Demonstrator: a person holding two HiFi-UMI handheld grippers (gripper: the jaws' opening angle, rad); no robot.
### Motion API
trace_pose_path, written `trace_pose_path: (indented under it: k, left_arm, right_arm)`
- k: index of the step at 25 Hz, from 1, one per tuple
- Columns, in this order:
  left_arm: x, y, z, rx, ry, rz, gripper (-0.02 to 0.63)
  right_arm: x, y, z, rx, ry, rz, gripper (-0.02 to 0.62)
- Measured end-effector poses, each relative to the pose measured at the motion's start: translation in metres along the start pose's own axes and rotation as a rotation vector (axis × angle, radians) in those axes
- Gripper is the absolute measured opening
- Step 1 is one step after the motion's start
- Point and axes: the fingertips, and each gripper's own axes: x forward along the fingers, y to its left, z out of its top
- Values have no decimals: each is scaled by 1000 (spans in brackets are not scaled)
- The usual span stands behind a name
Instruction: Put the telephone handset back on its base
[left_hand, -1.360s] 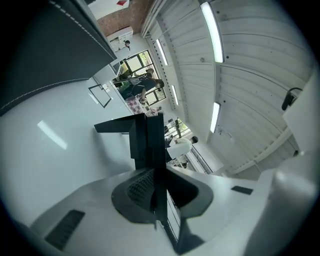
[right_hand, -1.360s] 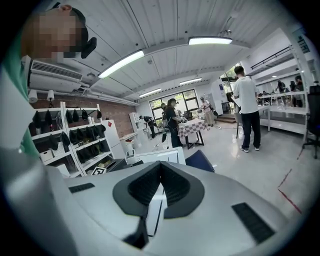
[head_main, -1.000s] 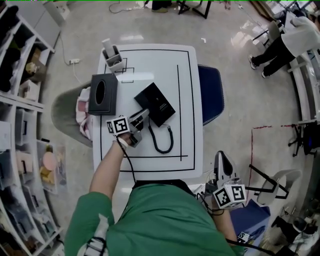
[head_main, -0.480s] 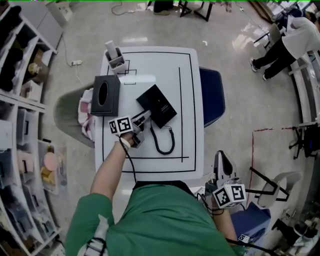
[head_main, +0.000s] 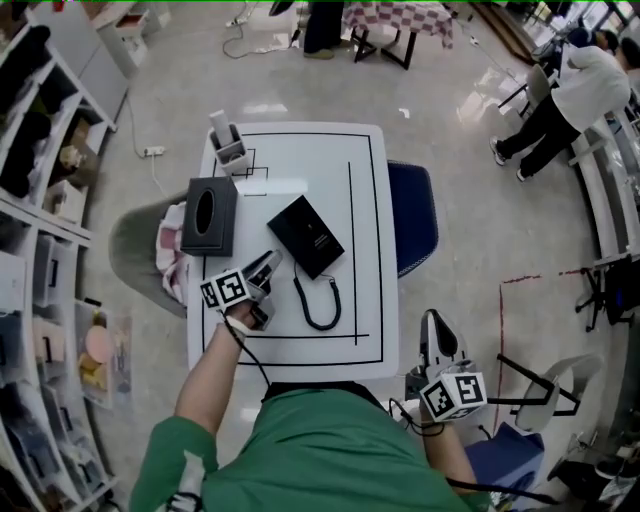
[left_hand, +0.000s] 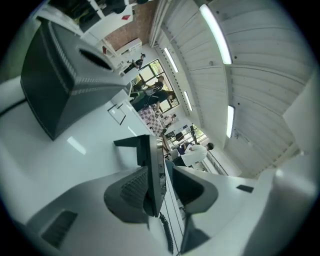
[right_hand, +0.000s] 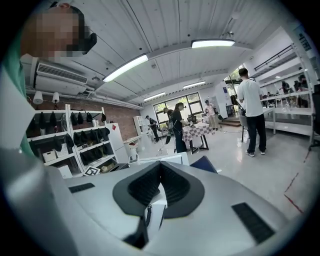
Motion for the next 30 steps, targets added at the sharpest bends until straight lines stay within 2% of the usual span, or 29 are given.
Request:
trace_pose_path:
  k: [3, 6, 11, 13, 15, 19, 25, 27, 30]
  left_arm:
    - [-20, -34, 17, 126, -65, 16, 164]
    - [-35, -83, 33, 258, -118, -17, 156]
    - [-62, -166, 54, 572, -195, -33, 143]
    - [-76, -193, 53, 679, -221, -30, 111]
    - [-92, -216, 51, 748, -256, -36, 72]
    - [-114, -248, 54, 847, -317, -31, 60]
    - [-134, -269, 52, 889, -355, -23, 52]
    - [-139, -276, 51, 889, -375, -23, 49]
    - [-140, -282, 47, 885, -385, -16, 49]
  right_arm:
    - [1, -4, 8, -8, -17, 8, 23]
    - [5, -5, 20, -24, -43, 28, 23]
    - [26, -1, 53, -78, -104, 85, 23]
    - [31, 4, 63, -107, -118, 106, 23]
    - [36, 11, 74, -143, -136, 132, 23]
    - [48, 29, 99, -203, -175, 191, 23]
    - [54, 58, 126, -262, -215, 279, 23]
    - [53, 70, 131, -229, -235, 317, 22]
    - [49, 88, 135, -122, -261, 363, 23]
